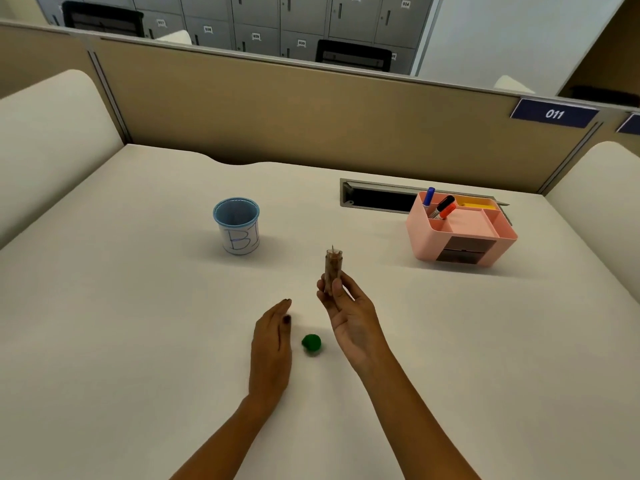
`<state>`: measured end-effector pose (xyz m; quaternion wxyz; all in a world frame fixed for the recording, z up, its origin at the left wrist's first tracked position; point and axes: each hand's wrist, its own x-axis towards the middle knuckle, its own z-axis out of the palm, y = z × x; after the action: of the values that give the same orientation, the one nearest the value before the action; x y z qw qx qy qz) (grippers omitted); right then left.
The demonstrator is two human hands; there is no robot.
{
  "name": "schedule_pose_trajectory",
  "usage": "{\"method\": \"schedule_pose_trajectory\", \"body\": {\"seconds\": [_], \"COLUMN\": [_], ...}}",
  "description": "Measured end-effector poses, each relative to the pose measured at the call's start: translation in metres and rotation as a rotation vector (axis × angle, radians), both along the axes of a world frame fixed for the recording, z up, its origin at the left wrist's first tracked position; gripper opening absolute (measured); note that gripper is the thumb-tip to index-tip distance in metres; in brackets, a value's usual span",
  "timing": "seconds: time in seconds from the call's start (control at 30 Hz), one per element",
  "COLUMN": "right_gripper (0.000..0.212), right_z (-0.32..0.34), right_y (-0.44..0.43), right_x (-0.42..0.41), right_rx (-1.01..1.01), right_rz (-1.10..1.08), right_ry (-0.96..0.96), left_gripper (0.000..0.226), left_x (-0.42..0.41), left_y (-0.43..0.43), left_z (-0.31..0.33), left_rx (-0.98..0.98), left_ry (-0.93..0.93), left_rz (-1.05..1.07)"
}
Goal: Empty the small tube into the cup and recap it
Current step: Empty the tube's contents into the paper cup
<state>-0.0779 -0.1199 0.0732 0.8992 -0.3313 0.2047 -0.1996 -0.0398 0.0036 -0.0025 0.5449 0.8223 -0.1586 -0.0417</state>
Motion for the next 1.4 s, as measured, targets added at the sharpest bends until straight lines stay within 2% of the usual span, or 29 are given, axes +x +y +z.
{"method": "schedule_pose_trajectory", "body": {"seconds": [0.17, 0.37, 0.57, 0.7, 0.77, 0.9, 1.03, 1.27, 1.4], "right_gripper": [0.022, 0.024, 0.026, 0.039, 0.041, 0.031, 0.030, 0.026, 0.040], "right_z": [0.001, 0.009, 0.018, 0.016, 0.015, 0.012, 0.013, 0.014, 0.013], "right_y": [-0.004, -0.006, -0.005, -0.007, -0.007, -0.006, -0.005, -0.002, 0.001], "right_x": [0.027, 0.075, 0.129, 0.163, 0.181, 0.209, 0.225, 0.238, 0.242], "right_rx": [0.054, 0.005, -0.105, -0.136, -0.240, -0.630, -0.967, -1.366, -1.494], "right_rz": [0.024, 0.096, 0.157, 0.114, 0.084, 0.000, -0.051, -0.044, -0.024], "right_ry": [0.022, 0.026, 0.068, 0.199, 0.258, 0.344, 0.270, 0.137, 0.078], "left_gripper": [0.040, 0.058, 0.075, 0.086, 0.089, 0.092, 0.093, 0.083, 0.075], "left_x": [0.040, 0.094, 0.144, 0.167, 0.179, 0.194, 0.201, 0.211, 0.212], "left_y": [0.008, 0.011, 0.006, 0.004, 0.001, -0.005, -0.006, -0.008, -0.009], "left_z": [0.002, 0.007, 0.004, -0.007, -0.010, -0.011, -0.011, -0.012, -0.014], "left_rx": [0.069, 0.017, -0.057, 0.068, 0.089, 0.045, -0.041, -0.122, -0.143], "left_ry": [-0.079, -0.021, 0.012, -0.022, -0.036, -0.025, -0.025, -0.025, -0.033], "left_rz": [0.181, 0.317, 0.354, 0.368, 0.367, 0.352, 0.338, 0.313, 0.300]}}
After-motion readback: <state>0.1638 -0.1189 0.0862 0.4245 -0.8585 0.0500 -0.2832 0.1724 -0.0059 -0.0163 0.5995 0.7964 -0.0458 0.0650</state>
